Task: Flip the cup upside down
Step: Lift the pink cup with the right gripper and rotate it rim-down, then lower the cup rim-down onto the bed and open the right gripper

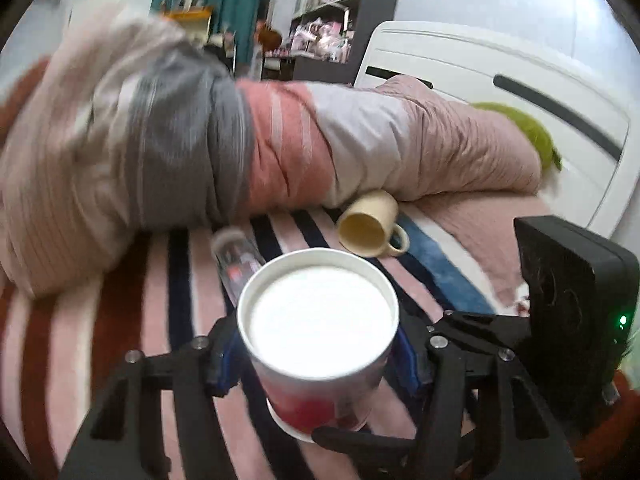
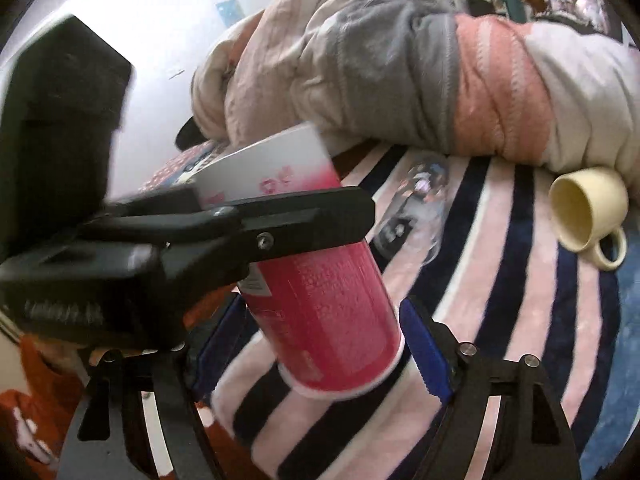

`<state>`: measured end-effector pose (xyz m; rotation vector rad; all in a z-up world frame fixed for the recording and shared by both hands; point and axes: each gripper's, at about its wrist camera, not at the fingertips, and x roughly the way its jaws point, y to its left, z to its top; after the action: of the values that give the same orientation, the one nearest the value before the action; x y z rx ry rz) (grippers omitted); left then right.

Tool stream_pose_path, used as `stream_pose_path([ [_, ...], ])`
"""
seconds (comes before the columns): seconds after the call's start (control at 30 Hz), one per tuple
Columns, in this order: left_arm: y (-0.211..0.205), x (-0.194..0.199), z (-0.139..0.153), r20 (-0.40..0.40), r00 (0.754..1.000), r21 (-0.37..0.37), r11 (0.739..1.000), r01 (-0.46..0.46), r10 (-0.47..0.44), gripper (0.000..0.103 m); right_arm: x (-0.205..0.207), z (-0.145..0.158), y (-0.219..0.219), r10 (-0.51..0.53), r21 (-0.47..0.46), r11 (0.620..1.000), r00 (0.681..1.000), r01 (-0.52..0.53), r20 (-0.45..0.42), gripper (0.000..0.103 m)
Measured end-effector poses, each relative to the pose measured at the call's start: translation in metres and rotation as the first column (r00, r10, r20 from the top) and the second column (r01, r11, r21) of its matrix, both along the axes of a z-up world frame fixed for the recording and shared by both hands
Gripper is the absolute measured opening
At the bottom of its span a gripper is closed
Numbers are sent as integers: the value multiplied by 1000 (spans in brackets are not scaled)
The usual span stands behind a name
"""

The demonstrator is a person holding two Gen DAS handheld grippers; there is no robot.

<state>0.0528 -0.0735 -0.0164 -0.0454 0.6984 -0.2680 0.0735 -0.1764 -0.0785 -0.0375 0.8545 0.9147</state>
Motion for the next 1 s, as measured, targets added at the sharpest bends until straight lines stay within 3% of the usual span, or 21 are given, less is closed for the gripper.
stream_pose_path([
  [0.13,-1,11,-12,-2,1000,23,1000,19,-19,57,6,-11,0,-16,12,1000,996,15,83,68],
  [0.37,-7,31,-47,-118,993,-35,999,26,-30,57,6,-45,-15,-34,-19,999,999,34,-3,68],
  [0.53,-17,36,-49,-126,992,-31,999,28,-32,58,13,-53,-23,-44,1,999,998,44,-52,68],
  [0.6,-17,35,-47,-135,990,-46,999,28,-34,60,11,-52,-25,-42,-3,999,998,42,-55,68],
  [0.7,-15,29,-41,-132,991,-63,998,9,-18,77,6,-47,-29,-46,-23,999,997,45,-60,70],
  [0.8,-14,17,-31,-101,995,-46,999,-4,-1,81,0,-36,-34,-56,-45,997,998,56,-3,76],
  [0.87,-11,6,-21,-89,996,-48,999,-24,19,91,-7,-25,-38,-64,-64,996,996,68,54,83],
  [1.0,-2,-16,0,-67,996,-70,995,-65,60,93,-22,-2,-50,-62,-101,992,985,78,160,95],
])
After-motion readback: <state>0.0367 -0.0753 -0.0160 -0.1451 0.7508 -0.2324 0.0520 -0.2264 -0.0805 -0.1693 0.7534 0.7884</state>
